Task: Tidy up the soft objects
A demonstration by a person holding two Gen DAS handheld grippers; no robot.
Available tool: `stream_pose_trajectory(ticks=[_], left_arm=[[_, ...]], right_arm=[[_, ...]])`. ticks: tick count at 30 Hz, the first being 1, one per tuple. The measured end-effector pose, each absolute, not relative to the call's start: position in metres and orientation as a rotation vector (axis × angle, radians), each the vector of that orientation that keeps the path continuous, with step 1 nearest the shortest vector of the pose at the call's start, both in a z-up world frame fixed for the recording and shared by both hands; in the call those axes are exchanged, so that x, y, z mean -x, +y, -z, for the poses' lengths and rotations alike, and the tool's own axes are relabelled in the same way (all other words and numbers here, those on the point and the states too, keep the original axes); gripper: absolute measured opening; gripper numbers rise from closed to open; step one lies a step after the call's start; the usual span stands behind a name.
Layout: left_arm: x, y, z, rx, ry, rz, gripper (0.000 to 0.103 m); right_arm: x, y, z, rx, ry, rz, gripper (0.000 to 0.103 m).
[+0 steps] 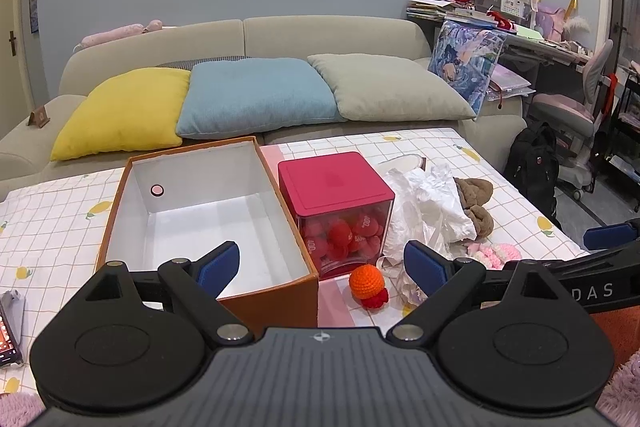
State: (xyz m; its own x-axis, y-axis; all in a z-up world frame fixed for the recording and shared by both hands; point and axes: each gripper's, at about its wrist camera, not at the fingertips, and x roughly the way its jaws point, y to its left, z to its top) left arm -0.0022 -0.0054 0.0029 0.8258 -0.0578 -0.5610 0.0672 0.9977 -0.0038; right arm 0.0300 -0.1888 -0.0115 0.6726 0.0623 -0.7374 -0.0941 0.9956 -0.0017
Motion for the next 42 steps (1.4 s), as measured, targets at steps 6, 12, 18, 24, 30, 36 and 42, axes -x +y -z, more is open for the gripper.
stream_pose_trajectory(ticks=[6,12,18,24,30,36,42], left_arm=[[0.0019,-0.0051,-0.0015,-0.019,0.595,0.064,0.103],[0.0009,-0.0042,-0.0008,-0.02,0.598,0.065,0.103],[-0.0006,-0.0037,0.001,-0.024,0.601,0.065,0.103],[-0.0011,-0.0048,0.002,-0.027,0.604,0.064,0.103],[-0.0012,-0.0061,0.0026,-0.031,0.606,0.064,0.103],[-0.0004,-0.0069,0.0031,-0.035,0.608,0.067,0.103],[-0.0004,-0.0073,0.0031,-0.035,0.609,0.068,0.103]], right_arm=[[-0.0325,-0.1884,0.0138,0.042,0.839,-0.084,0.1],[-0.0331,-0.1889,0.0155,0.041,0.842,-0.084,0.1],[-0.0334,-0.1886,0.0164,0.042,0.844,-0.083,0.1],[-0.0333,-0.1896,0.017,0.038,0.847,-0.08,0.1],[-0.0348,-0.1902,0.0181,0.032,0.854,-0.076,0.1],[-0.035,-0.1903,0.0185,0.034,0.855,-0.075,0.1],[-0.0345,-0.1902,0.0185,0.036,0.856,-0.074,0.1]])
